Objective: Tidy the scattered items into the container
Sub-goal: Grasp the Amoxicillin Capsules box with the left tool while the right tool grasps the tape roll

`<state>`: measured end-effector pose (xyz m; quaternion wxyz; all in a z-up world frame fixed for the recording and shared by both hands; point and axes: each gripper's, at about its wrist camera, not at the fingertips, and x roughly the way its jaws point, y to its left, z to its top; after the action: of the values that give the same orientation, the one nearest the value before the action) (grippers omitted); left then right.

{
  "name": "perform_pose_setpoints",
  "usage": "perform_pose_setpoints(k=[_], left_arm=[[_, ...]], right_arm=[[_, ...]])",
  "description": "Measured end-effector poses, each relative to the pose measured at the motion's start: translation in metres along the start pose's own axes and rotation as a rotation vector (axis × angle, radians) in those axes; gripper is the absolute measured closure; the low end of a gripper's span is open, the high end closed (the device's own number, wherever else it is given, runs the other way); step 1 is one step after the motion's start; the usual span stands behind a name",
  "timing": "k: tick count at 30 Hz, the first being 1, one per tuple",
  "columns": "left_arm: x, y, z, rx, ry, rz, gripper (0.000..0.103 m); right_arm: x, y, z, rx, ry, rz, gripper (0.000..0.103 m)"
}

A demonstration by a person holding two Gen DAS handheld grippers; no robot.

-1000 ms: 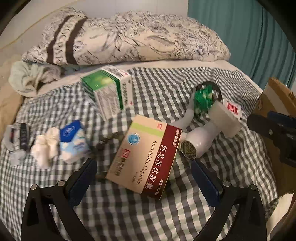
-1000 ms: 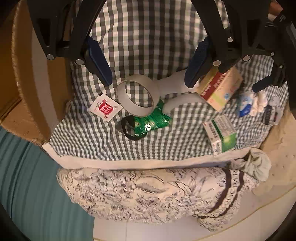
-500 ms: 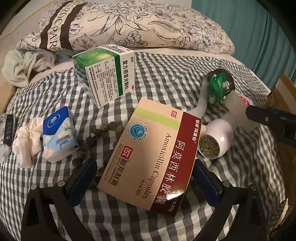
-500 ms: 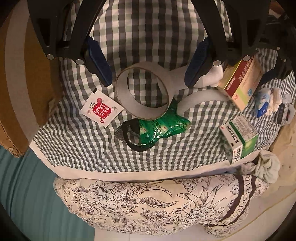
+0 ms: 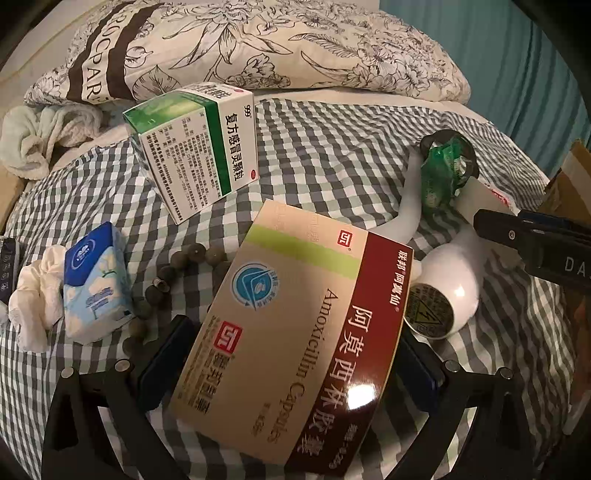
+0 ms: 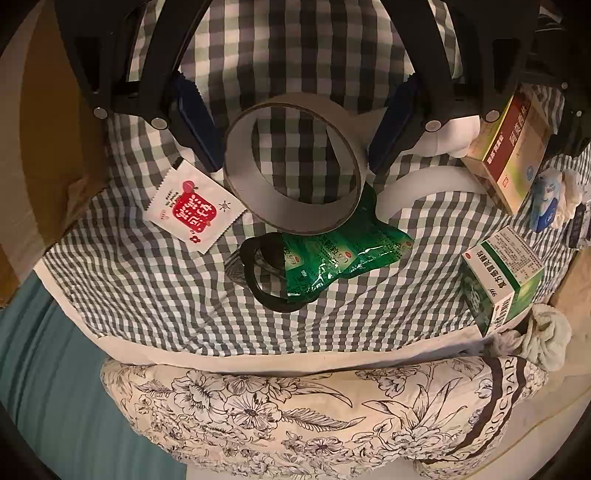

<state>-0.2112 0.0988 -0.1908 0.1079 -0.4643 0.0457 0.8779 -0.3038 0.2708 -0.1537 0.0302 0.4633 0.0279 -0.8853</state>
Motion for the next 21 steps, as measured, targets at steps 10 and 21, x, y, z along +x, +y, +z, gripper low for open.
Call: perform_pose_setpoints(k=[10, 21], left_arm=[[0.009, -0.002, 0.0, 0.001, -0.009, 0.001, 0.0], [0.003, 0.0, -0.003, -0.004, -0.038, -0.017, 0.008]], right_arm=[[0.019, 0.004, 0.003, -0.004, -0.001, -0.01, 0.022], [0.023, -0.002, 0.002, 0.036, -0.016, 0.028, 0.03]])
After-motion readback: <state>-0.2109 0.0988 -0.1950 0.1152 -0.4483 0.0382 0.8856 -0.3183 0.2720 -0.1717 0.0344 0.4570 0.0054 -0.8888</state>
